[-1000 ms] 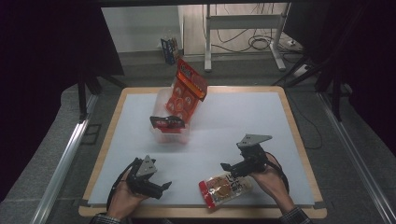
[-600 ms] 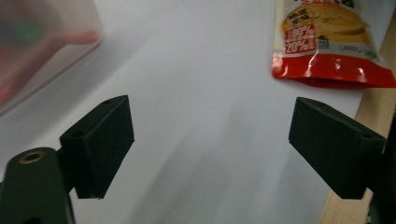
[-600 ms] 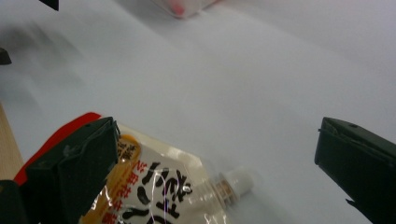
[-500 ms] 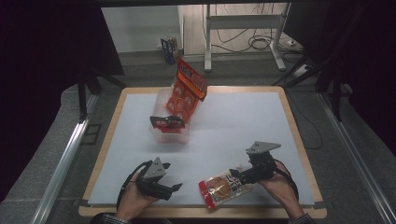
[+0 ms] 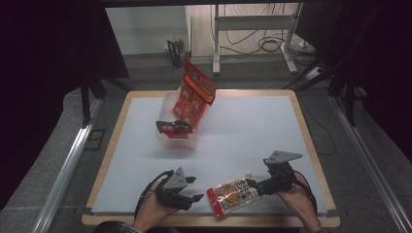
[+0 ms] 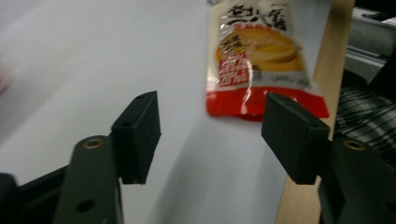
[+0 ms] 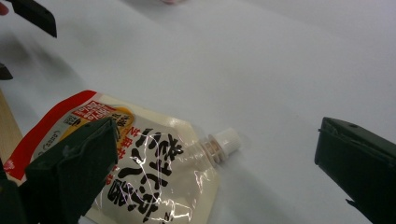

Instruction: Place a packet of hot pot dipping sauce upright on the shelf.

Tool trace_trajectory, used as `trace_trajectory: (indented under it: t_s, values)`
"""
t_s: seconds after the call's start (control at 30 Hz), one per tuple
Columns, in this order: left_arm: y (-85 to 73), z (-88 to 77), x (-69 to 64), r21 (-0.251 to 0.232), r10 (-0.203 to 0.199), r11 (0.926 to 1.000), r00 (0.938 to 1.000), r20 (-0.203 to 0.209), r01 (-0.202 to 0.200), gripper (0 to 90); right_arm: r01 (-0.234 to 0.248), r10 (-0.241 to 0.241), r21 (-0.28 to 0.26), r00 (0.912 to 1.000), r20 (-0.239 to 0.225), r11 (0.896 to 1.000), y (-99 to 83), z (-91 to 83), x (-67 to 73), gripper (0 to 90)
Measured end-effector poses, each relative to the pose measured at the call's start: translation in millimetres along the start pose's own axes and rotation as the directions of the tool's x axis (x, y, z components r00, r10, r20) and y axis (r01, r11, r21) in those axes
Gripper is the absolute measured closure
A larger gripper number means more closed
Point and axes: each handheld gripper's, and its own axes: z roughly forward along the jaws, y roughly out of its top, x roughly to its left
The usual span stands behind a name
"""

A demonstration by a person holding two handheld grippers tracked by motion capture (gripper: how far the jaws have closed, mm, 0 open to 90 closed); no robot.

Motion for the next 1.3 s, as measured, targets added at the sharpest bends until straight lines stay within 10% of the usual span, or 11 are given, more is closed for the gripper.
trace_trajectory:
  t_s: [0.7, 1.3]
  values:
    - [17.3, 37.1, -18.8, -0.039, -0.003, 0.9992, 0.9961, 0.088, 0.006, 88.5, -0.027, 0.027, 0.005, 0.9993, 0.027, 1.0, -19.2, -14.1, -7.2, 0.0]
    - [14.8, 61.1, -30.3, 0.029, 0.024, 0.9993, 0.9983, 0.053, -0.025, 90.0, -0.036, 0.036, 0.035, 0.9993, -0.006, 0.999, -25.7, -10.0, -5.2, 0.1]
